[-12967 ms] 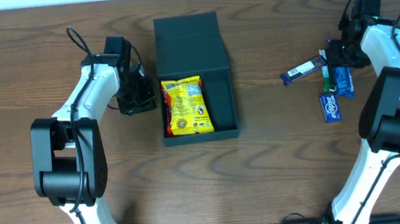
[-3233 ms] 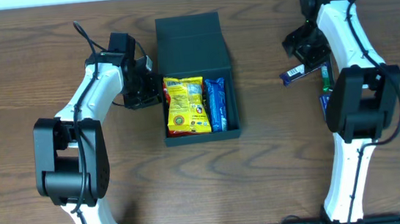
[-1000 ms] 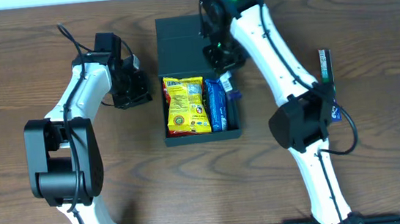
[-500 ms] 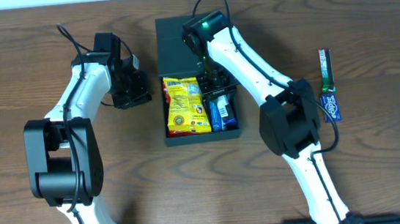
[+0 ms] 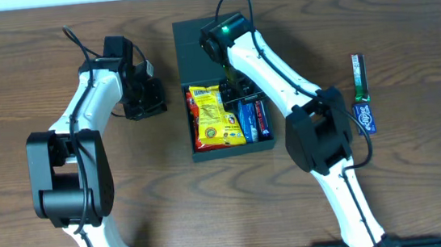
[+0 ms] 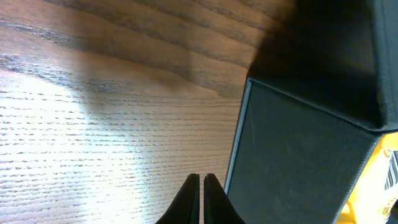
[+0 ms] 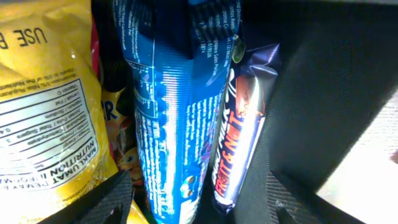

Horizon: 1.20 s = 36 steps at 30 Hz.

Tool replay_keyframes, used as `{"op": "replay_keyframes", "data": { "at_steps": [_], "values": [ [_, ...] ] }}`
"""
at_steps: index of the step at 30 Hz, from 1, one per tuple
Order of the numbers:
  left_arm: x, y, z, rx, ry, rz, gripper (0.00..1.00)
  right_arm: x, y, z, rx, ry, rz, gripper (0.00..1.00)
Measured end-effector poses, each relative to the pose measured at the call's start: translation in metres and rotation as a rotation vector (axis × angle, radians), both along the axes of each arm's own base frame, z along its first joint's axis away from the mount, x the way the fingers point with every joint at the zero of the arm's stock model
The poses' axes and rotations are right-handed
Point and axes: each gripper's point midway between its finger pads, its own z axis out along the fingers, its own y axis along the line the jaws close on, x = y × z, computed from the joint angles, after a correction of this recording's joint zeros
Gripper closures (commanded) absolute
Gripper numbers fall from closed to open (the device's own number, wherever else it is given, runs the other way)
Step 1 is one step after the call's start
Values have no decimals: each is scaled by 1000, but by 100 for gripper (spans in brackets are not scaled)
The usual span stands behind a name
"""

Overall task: Pack container
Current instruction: 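Move the right gripper to the green-red bar and grasp it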

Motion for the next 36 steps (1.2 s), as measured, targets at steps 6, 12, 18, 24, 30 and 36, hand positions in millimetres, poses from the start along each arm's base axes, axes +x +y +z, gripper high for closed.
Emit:
{"op": "replay_keyframes", "data": {
  "at_steps": [6,12,18,24,30,36],
  "values": [
    [0,0,0,0,0,0,94,0,-4,14,-20,-6,1,41],
    [-1,0,0,0,3,-1,94,35,-9,53,8,-158,9,36],
    [-1,0,0,0,4,0,91,79,-69,86,1,-282,-14,27],
    [-1,0,0,1,3,-4,90,100,-205,91,-10,-264,-121,34],
    [-1,0,0,1,1,-7,92,80,-352,81,-31,-255,-370,37],
    [-1,0,0,1,1,-8,93,71,-401,47,11,-255,-446,26]
  ]
}}
